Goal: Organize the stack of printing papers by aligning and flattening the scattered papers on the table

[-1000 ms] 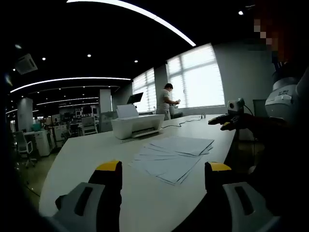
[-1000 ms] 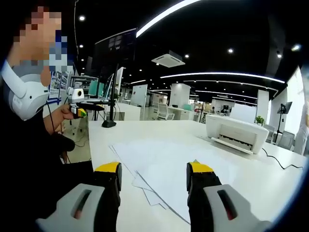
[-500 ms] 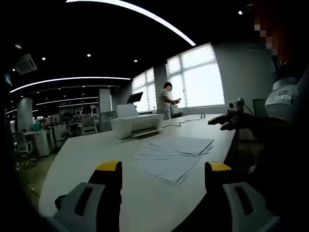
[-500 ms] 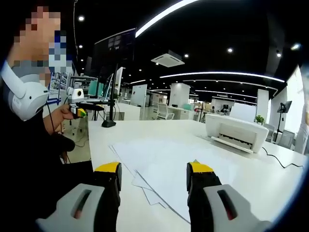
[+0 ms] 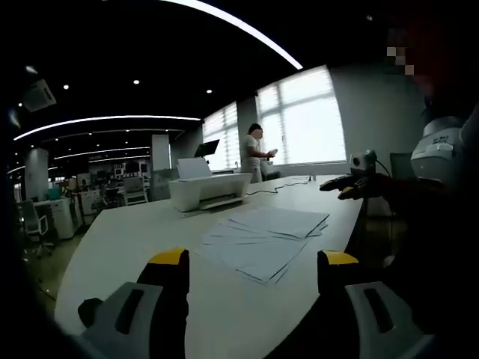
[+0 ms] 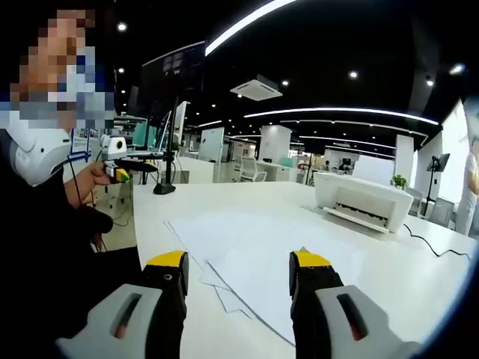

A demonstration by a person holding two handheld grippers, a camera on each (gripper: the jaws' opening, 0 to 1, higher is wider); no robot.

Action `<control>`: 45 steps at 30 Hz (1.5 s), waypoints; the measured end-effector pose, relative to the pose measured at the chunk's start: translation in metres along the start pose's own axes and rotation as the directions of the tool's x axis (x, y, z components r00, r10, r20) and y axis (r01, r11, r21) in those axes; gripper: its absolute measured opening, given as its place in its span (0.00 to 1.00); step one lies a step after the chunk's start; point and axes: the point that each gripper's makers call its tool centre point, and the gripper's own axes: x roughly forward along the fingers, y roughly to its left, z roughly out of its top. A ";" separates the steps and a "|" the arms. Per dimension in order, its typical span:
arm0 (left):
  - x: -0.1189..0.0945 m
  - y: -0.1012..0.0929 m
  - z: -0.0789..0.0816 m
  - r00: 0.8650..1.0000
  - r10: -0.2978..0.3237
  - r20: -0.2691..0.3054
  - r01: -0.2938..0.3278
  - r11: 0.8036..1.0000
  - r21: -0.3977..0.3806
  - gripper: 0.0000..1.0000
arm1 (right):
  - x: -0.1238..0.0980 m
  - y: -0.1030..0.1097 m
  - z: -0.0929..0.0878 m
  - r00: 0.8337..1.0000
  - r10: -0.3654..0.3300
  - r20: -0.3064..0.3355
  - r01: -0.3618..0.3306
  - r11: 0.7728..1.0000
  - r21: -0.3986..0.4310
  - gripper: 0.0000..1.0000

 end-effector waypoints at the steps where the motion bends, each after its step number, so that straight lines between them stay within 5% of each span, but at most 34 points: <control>1: 0.001 -0.001 0.000 1.000 -0.003 0.000 0.003 1.000 0.001 0.74 | 0.000 -0.001 0.000 1.000 -0.002 -0.001 0.002 1.000 0.001 0.51; 45: 0.021 -0.005 -0.016 0.998 -0.055 -0.029 0.054 0.998 -0.025 0.74 | 0.018 -0.043 -0.007 0.986 -0.022 -0.164 0.020 1.000 -0.016 0.51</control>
